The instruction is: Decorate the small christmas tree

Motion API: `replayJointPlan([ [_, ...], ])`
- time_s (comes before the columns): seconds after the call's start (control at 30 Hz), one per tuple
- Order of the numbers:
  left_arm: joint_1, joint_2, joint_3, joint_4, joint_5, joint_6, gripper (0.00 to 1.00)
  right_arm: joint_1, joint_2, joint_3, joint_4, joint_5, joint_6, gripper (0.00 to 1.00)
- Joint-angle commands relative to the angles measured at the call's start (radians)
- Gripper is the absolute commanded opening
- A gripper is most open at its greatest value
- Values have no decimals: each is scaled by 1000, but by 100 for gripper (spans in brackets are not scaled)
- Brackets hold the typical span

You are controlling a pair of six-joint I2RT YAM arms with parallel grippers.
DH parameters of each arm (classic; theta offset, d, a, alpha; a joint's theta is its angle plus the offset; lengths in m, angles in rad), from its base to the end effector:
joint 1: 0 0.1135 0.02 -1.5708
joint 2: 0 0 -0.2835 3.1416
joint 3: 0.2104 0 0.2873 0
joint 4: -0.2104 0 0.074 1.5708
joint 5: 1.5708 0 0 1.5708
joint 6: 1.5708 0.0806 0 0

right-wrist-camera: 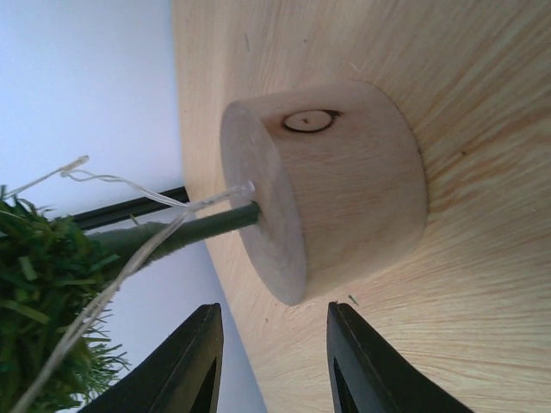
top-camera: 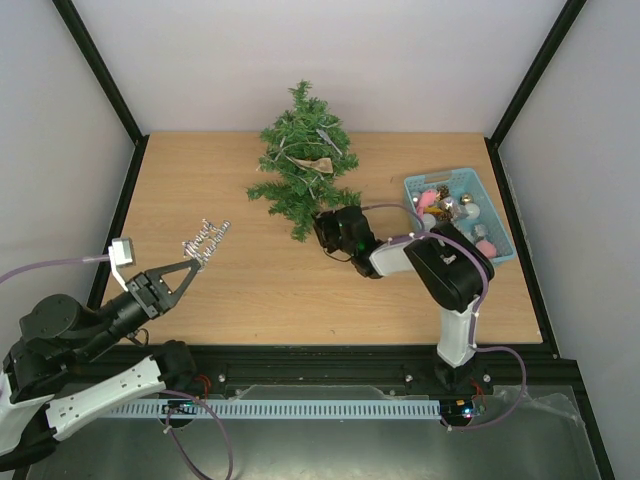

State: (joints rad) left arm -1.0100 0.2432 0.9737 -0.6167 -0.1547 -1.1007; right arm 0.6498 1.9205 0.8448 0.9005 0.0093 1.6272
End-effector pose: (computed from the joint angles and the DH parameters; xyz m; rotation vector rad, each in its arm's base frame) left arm 0.0460 -0.0499 0.4314 -0.2206 1.6620 -1.5650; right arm 0.3632 0.2751 0.1342 0.9754 1.8172 1.5663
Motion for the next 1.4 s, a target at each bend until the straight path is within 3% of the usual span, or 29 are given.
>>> replayJointPlan([
  [0.0, -6, -11, 17, -7, 0, -1, 2, 15, 24, 30, -56, 46, 15, 34],
  [0.8, -6, 3, -1, -4, -21, -11, 2, -68, 97, 46, -9, 5, -16, 23],
  [0.97, -6, 15, -5, 4, -19, -5, 2, -90, 112, 66, 9, -32, -44, 23],
  [1.13, -6, 77, -13, 23, -7, 12, 2, -77, 40, 23, -9, -49, -109, 33],
  [1.37, -6, 140, -47, 84, 26, 34, 2, -46, 44, 39, -12, -57, -118, 34],
])
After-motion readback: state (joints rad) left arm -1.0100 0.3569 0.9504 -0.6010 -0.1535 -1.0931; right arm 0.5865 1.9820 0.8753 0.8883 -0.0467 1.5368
